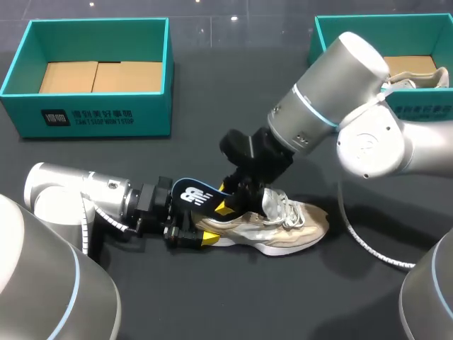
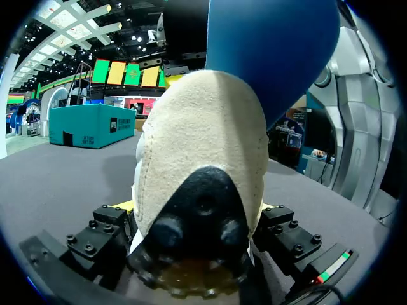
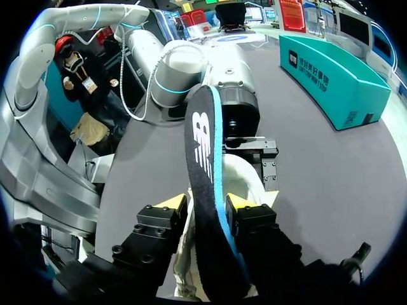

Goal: Take the shoe out of the shoebox, open the shoe tongue, remove and reinsert the insole, then place the shoe into the shoebox

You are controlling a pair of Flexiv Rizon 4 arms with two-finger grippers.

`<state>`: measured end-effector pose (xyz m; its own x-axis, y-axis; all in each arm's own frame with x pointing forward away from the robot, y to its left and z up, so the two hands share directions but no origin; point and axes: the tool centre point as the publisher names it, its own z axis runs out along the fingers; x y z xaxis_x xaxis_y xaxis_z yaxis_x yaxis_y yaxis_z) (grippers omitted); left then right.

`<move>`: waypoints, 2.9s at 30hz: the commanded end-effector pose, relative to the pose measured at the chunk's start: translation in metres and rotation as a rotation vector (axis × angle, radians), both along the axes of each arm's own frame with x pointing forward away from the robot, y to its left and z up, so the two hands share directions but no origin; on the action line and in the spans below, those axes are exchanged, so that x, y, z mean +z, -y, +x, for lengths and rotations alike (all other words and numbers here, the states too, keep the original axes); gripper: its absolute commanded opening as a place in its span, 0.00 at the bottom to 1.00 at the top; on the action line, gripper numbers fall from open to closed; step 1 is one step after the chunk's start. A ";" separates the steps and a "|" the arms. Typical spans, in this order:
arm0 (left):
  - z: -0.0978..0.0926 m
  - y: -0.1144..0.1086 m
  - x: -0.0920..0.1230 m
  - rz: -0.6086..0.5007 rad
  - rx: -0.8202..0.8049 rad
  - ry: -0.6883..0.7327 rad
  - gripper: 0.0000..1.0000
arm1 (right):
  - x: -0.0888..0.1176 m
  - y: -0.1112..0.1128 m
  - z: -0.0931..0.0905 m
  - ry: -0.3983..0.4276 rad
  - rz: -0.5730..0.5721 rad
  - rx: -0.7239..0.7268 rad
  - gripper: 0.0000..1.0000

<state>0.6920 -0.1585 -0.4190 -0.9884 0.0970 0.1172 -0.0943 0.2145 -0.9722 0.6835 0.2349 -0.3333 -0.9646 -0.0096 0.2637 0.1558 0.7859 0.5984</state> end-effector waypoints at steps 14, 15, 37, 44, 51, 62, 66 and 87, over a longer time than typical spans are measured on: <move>0.001 0.000 -0.001 0.001 0.000 -0.001 0.00 | -0.008 -0.006 0.008 -0.039 0.006 0.031 0.10; 0.001 0.000 -0.001 0.001 0.000 -0.001 0.00 | -0.008 -0.006 0.009 -0.041 0.006 0.032 0.05; 0.001 0.000 -0.001 0.001 0.000 -0.001 0.00 | 0.039 -0.029 0.012 -0.115 0.027 0.138 0.00; 0.001 0.000 -0.001 0.001 0.000 -0.001 0.00 | 0.055 -0.033 0.015 -0.124 0.060 0.133 0.00; 0.001 0.000 -0.001 0.001 0.000 -0.001 0.00 | 0.055 -0.033 0.015 -0.124 0.060 0.133 0.00; 0.001 0.000 -0.001 0.001 0.000 -0.001 0.00 | 0.115 -0.066 0.032 -0.122 0.177 0.119 0.00; 0.001 0.000 -0.001 0.001 0.000 -0.001 0.00 | 0.158 -0.058 0.035 -0.181 0.295 0.059 0.00; 0.001 0.000 -0.001 0.001 0.000 -0.001 0.00 | 0.215 -0.057 0.025 -0.085 0.399 -0.016 0.00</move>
